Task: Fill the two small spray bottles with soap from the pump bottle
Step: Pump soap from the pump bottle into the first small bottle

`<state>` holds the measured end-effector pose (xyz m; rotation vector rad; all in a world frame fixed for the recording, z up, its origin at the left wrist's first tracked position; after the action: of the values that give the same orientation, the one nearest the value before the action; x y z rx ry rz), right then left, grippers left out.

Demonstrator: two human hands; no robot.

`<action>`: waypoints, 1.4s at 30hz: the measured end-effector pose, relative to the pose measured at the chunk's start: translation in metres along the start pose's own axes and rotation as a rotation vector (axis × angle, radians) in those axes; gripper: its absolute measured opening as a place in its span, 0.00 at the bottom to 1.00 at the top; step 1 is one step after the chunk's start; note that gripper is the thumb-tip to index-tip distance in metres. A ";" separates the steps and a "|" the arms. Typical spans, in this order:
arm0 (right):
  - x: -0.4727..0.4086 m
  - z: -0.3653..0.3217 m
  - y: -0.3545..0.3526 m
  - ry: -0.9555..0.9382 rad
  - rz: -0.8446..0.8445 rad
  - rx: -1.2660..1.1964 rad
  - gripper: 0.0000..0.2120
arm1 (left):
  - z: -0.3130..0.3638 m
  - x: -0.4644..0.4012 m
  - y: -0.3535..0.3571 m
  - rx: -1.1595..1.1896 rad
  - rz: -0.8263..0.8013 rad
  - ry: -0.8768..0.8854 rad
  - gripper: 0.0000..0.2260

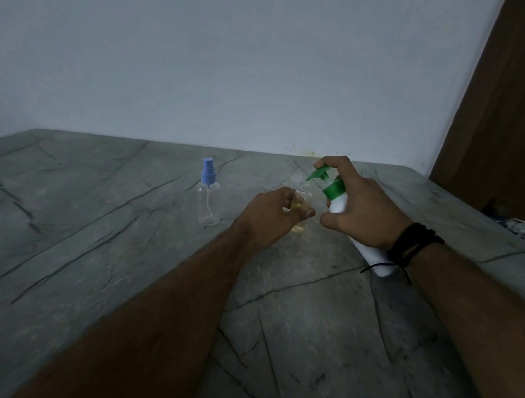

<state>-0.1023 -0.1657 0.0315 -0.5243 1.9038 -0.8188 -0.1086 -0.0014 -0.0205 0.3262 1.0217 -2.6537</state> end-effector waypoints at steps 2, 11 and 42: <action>0.000 0.000 0.000 -0.002 0.003 -0.013 0.32 | 0.000 0.000 0.000 -0.006 -0.001 -0.002 0.18; -0.001 0.001 0.001 0.000 -0.004 -0.003 0.34 | 0.001 0.000 0.000 -0.002 -0.006 0.001 0.16; -0.001 0.004 0.002 -0.003 -0.002 -0.030 0.34 | 0.000 -0.001 0.001 -0.016 -0.006 0.003 0.16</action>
<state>-0.0986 -0.1652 0.0298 -0.5453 1.9159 -0.7918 -0.1074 -0.0015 -0.0207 0.3243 1.0452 -2.6501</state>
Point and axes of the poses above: each hand's wrist, its own x-axis away from the middle knuckle, its own y-axis out of the palm, z = x × y, the point moved 5 cm from there along -x, towards the middle knuckle, and after that the axes turned 10 degrees about -y, right-handed, at the moved point
